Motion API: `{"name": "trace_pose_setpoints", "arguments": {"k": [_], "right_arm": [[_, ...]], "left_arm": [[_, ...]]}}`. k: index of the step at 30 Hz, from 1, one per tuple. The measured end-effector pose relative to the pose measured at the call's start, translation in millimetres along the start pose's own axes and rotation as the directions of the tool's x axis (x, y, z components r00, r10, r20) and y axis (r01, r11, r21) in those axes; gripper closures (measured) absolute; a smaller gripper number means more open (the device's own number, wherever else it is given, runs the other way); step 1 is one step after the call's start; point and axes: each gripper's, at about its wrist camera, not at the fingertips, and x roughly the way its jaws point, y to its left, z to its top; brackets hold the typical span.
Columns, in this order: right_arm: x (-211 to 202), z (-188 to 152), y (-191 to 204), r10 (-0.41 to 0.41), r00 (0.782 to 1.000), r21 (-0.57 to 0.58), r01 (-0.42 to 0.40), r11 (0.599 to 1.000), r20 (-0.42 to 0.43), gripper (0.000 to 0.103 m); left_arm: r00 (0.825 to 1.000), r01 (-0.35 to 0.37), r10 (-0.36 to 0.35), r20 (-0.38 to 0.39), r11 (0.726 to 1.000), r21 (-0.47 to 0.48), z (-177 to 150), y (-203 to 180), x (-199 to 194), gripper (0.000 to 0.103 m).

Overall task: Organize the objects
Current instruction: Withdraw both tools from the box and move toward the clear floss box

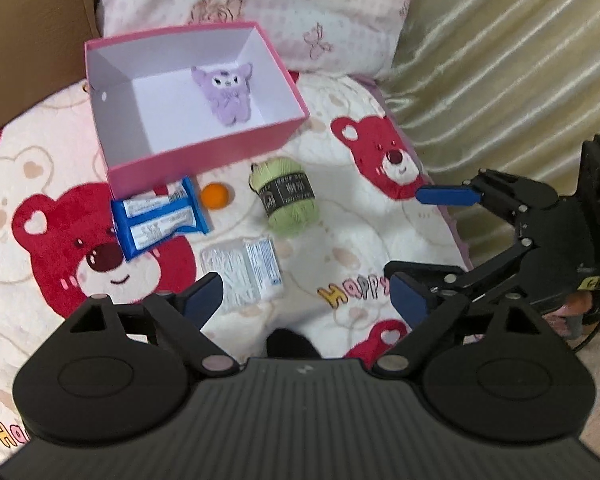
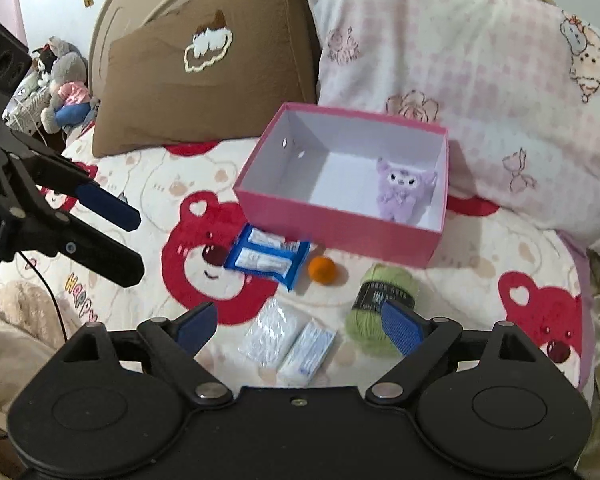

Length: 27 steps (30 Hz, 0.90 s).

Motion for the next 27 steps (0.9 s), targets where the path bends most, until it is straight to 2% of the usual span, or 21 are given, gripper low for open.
{"name": "trace_pose_setpoints", "arguments": {"k": [11, 15, 19, 23, 27], "right_arm": [[2, -29, 1, 0.025, 0.998, 0.030, -0.024, 0.999, -0.057, 0.011], [5, -34, 2, 0.027, 0.998, 0.025, -0.025, 0.999, -0.063, 0.011], [11, -39, 5, 0.029, 0.998, -0.001, -0.029, 1.000, -0.058, 0.012], [22, -43, 11, 0.036, 0.998, -0.065, -0.040, 0.997, -0.053, 0.013], [33, -45, 22, 0.037, 0.999, -0.206, -0.044, 0.978, -0.039, 0.013]], "left_arm": [[0.999, -0.004, 0.005, -0.049, 1.000, 0.027, -24, 5, 31, 0.010], [0.999, -0.024, 0.026, -0.038, 0.998, 0.056, -30, 7, 40, 0.010], [0.999, -0.044, 0.045, -0.022, 0.998, 0.043, -38, 16, 52, 0.010], [0.998, -0.063, 0.063, -0.007, 0.998, 0.021, -45, 26, 65, 0.011], [0.996, -0.086, 0.086, 0.016, 0.996, -0.008, -51, 38, 79, 0.012]]}}
